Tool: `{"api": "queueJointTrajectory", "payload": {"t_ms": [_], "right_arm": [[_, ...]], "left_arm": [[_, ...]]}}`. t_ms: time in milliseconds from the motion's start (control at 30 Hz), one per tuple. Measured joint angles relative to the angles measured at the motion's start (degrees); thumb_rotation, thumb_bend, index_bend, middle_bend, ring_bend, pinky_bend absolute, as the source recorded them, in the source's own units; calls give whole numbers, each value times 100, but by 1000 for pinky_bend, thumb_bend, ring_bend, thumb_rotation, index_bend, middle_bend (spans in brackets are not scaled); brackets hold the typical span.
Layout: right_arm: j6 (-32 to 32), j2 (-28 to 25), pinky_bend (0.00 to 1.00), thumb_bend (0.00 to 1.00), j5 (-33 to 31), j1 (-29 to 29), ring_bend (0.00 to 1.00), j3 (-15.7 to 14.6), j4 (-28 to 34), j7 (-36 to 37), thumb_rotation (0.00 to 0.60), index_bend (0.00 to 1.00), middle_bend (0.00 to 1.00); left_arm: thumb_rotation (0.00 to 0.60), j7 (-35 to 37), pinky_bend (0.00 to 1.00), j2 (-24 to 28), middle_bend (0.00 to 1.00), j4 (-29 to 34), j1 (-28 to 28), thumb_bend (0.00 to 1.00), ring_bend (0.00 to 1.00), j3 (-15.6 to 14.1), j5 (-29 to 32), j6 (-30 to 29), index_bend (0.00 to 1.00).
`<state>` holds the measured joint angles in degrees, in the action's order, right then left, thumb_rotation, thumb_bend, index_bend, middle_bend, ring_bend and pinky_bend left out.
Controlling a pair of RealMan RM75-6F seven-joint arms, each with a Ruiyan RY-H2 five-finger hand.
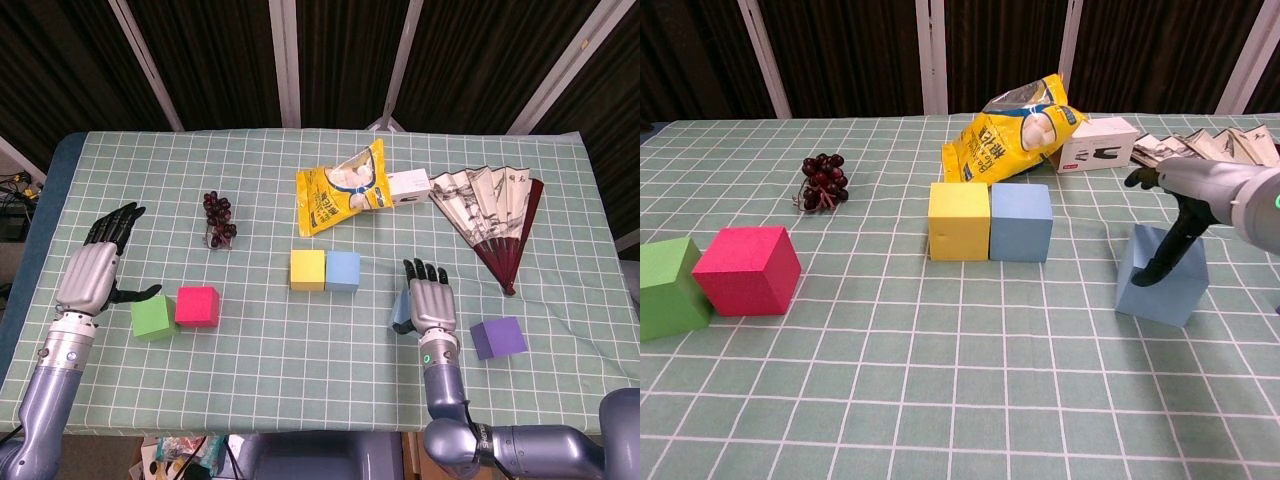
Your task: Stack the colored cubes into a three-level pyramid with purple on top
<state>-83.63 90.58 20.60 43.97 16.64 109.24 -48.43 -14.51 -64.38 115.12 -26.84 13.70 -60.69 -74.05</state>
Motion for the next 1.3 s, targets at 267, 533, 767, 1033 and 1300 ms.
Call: {"api": "queueJointTrajectory", "payload": {"t_ms": [267, 533, 767, 1033, 1300], "right_arm": [[67, -126, 0, 136, -154, -26, 0, 12, -111, -76, 600, 0, 101], [163, -225, 0, 136, -96, -111, 63, -82, -256, -22, 600, 0, 275], [279, -271, 0, 136, -123, -146, 63, -172, -305, -60, 600, 0, 275], [374, -380, 0, 240, -244, -196, 66, -227, -341, -102, 600, 0, 275], [445, -402, 0, 339, -146, -213, 124, -290, -435, -81, 600, 0, 332]], "left_arm": [[600, -6, 0, -7, 0, -1, -4, 126, 0, -7, 15, 10, 0], [600, -12, 0, -17, 0, -16, -17, 125, 0, -13, 38, 37, 0], [600, -26, 0, -18, 0, -5, -14, 125, 0, -9, 32, 12, 0], [600, -42, 0, -33, 0, -17, -22, 125, 0, -21, 36, 23, 0], [600, -61, 0, -43, 0, -14, -21, 125, 0, -23, 36, 3, 0]]}}
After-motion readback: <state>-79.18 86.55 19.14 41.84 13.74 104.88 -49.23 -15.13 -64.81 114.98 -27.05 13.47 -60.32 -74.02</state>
